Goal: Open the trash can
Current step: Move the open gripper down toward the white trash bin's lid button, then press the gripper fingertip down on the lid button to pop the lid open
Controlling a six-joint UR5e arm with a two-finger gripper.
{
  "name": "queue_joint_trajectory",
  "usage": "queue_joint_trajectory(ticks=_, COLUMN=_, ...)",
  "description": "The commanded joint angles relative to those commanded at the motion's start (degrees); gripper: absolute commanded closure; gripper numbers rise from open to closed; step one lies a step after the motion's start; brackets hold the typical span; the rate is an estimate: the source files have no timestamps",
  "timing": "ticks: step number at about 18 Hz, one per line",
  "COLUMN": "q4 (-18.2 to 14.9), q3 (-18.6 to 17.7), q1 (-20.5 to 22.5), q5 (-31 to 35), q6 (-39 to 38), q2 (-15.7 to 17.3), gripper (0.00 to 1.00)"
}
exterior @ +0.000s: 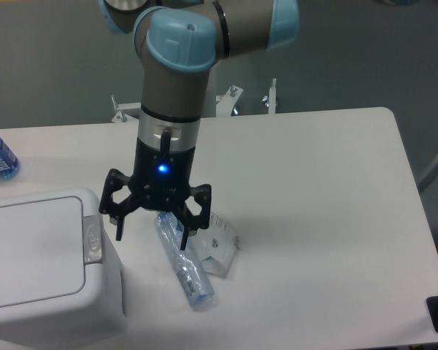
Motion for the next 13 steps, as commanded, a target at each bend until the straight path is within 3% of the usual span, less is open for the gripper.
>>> queue_joint_trajectory(ticks=13, q4=0.1, q3=-0.3, q1=-1.8, q5=0.1, q6=-0.3, q2=-0.8, gripper=0.00)
